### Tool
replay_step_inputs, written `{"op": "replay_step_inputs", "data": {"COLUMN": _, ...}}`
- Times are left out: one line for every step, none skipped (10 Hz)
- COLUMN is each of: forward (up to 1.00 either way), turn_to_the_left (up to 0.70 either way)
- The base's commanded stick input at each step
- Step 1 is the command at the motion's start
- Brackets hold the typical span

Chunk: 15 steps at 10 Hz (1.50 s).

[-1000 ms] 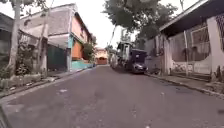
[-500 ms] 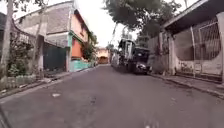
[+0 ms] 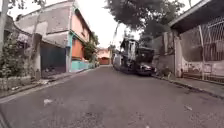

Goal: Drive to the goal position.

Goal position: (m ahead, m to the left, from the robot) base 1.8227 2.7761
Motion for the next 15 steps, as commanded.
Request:
{"op": "replay_step_inputs", "data": {"forward": 0.70, "turn_to_the_left": 0.00}}
{"op": "replay_step_inputs", "data": {"forward": 0.70, "turn_to_the_left": 0.00}}
{"op": "replay_step_inputs", "data": {"forward": 0.70, "turn_to_the_left": 0.00}}
{"op": "replay_step_inputs", "data": {"forward": 0.70, "turn_to_the_left": 0.00}}
{"op": "replay_step_inputs", "data": {"forward": 0.70, "turn_to_the_left": 0.00}}
{"op": "replay_step_inputs", "data": {"forward": 0.70, "turn_to_the_left": 0.00}}
{"op": "replay_step_inputs", "data": {"forward": 0.70, "turn_to_the_left": 0.00}}
{"op": "replay_step_inputs", "data": {"forward": 0.70, "turn_to_the_left": 0.00}}
{"op": "replay_step_inputs", "data": {"forward": 0.70, "turn_to_the_left": 0.00}}
{"op": "replay_step_inputs", "data": {"forward": 0.70, "turn_to_the_left": 0.00}}
{"op": "replay_step_inputs", "data": {"forward": 0.70, "turn_to_the_left": 0.00}}
{"op": "replay_step_inputs", "data": {"forward": 0.70, "turn_to_the_left": 0.00}}
{"op": "replay_step_inputs", "data": {"forward": 0.70, "turn_to_the_left": 0.00}}
{"op": "replay_step_inputs", "data": {"forward": 0.70, "turn_to_the_left": 0.00}}
{"op": "replay_step_inputs", "data": {"forward": 0.70, "turn_to_the_left": 0.00}}
